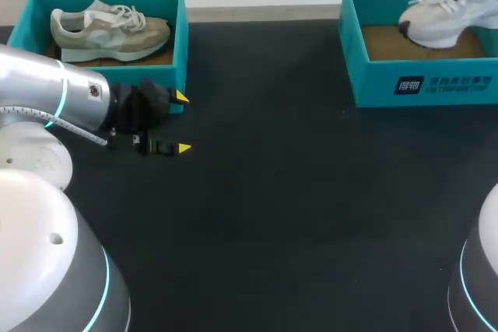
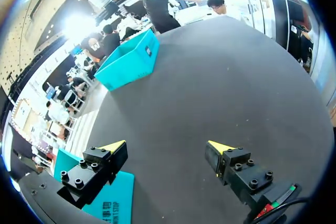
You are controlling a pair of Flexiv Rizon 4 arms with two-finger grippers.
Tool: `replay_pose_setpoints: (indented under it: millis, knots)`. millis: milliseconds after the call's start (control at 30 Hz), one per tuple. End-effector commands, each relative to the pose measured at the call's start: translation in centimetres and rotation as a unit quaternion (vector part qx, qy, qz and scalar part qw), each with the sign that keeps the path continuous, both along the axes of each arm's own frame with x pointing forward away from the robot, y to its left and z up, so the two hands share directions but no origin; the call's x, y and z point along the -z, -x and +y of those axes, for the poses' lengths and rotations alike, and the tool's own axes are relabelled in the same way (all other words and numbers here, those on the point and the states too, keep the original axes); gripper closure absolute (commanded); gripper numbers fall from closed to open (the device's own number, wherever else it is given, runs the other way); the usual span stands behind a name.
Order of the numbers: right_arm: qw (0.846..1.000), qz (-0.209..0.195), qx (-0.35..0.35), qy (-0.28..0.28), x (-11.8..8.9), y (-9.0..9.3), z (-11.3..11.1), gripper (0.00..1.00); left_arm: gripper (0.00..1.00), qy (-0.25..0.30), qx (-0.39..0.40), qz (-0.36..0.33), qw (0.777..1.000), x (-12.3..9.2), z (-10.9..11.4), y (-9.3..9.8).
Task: Take the shoe out of the shoebox, open the shoe tongue, remove and reinsert the insole, then place the shoe into the shoebox
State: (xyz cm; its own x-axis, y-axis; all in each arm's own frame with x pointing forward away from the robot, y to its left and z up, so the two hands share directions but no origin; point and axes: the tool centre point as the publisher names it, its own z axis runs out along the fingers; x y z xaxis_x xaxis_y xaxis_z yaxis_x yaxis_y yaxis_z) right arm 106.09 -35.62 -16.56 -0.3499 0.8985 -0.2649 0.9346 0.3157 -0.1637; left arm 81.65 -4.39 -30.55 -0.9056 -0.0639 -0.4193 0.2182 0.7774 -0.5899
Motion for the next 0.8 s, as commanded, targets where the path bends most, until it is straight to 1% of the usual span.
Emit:
replay_pose_setpoints:
  millis: [33,333,500,667,700,767,800]
  knots:
    - [0.995,-0.011,0.092,-0.024,-0.2,-0.8,-0.2,1.0,0.0,-0.001,0.0,0.0,1.0,0.0,0.0,0.0]
    - [0.995,-0.011,0.092,-0.024,-0.2,-0.8,-0.2,1.0,0.0,-0.001,0.0,0.0,1.0,0.0,0.0,0.0]
    - [0.994,-0.008,0.102,-0.029,0.7,-0.2,-0.1,1.0,0.0,-0.001,0.0,0.0,1.0,0.0,0.0,0.0]
    - [0.993,-0.005,0.11,-0.029,1.8,0.0,0.5,1.0,0.0,-0.001,0.0,0.0,1.0,0.0,0.0,0.0]
    - [0.994,-0.009,0.111,-0.022,2.0,-0.1,0.5,1.0,0.0,-0.001,0.0,0.0,1.0,0.0,0.0,0.0]
    - [0.992,-0.011,0.118,-0.031,2.7,-0.3,0.7,1.0,0.0,-0.001,0.0,0.0,1.0,0.0,0.0,0.0]
    - [0.992,-0.02,0.119,-0.021,2.9,-0.4,0.7,1.0,0.0,-0.001,0.0,0.0,1.0,0.0,0.0,0.0]
